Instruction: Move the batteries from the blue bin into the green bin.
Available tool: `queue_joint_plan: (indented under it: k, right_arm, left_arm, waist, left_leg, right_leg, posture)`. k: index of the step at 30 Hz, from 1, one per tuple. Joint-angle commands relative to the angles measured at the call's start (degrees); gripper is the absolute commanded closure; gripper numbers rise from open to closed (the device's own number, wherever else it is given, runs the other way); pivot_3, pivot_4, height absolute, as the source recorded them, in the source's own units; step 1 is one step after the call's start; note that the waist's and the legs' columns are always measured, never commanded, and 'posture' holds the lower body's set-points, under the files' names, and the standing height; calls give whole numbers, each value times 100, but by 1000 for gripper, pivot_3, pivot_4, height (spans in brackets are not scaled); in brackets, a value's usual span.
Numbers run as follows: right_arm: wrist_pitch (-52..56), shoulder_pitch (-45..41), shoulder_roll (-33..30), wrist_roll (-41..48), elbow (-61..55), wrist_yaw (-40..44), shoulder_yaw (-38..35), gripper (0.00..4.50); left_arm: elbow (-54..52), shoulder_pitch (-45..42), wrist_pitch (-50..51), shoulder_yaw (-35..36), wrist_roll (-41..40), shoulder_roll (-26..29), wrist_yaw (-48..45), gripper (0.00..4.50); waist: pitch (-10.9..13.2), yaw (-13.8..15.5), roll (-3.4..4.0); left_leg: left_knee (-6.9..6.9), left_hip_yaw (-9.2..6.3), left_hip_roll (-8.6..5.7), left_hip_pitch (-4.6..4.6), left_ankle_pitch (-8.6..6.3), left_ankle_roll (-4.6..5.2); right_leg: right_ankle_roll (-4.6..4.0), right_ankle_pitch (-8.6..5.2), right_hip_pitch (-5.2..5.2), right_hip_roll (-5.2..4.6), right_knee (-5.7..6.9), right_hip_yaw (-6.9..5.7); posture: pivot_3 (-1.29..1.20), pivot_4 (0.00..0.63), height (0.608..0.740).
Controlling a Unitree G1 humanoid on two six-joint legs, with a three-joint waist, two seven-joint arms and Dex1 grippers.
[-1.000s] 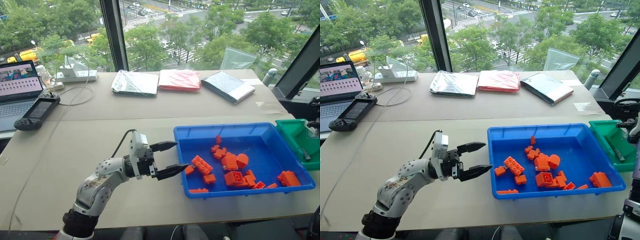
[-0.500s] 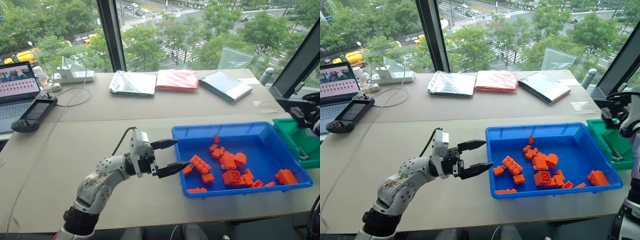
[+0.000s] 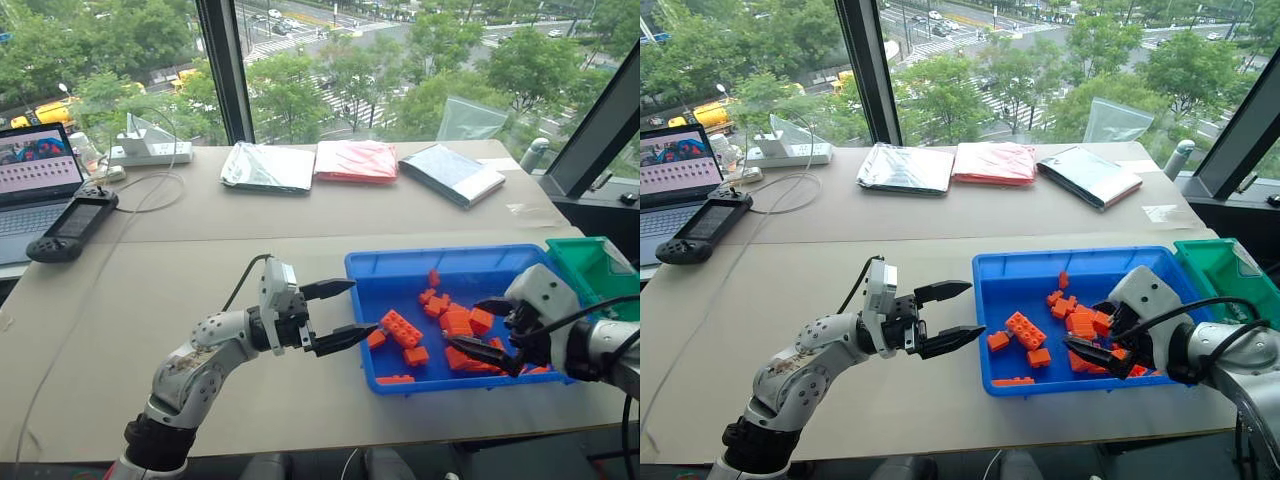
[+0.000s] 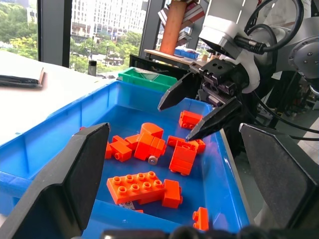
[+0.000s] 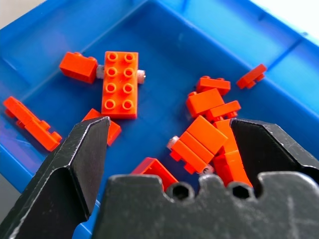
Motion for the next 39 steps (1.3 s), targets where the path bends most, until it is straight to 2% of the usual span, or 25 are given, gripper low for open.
queue_joint_plan:
  k: [1,16,23,37,39]
  right_arm:
    - [-92,-323,60,-223,164,-298,140,29]
    - [323,-855,186,-304,636,-560,779,29]
    - [959,-996,278,-195,691,-724,756,29]
    - [1369,-1235,707,-127,899,-1050,625,29]
    - [1390,-1248,732,-118,894,-1058,620,534]
  left_arm:
    - [-147,-45,-42,24,-84,-26,-27,0]
    - [-179,-9,-57,33,-67,-47,27,0]
    - [-192,16,-75,44,-52,-40,36,0]
    - [-174,23,-89,10,-31,-63,48,0]
    - [-167,13,-88,6,-27,-72,58,0]
  waist:
    - [0,0,0]
    - [0,4,0]
    - [0,8,0]
    - [0,-9,0]
    - [0,-7,0]
  left_leg:
    - [0,0,0,0,0,0]
    - [-1,-1,-1,-1,0,0]
    - [-1,-2,-1,-2,0,0]
    - [-1,-2,0,-2,0,0]
    - [-1,-2,-1,-2,0,0]
  right_leg:
    - [0,0,0,-1,0,0]
    - [0,0,-1,-1,-1,0]
    - [-1,0,-2,-1,0,0]
    - [-1,0,-2,0,0,0]
    - [-1,0,-2,-1,0,0]
  posture:
    - [0,150,740]
    - [0,150,740]
    - [0,150,740]
    - [0,150,740]
    - [0,150,740]
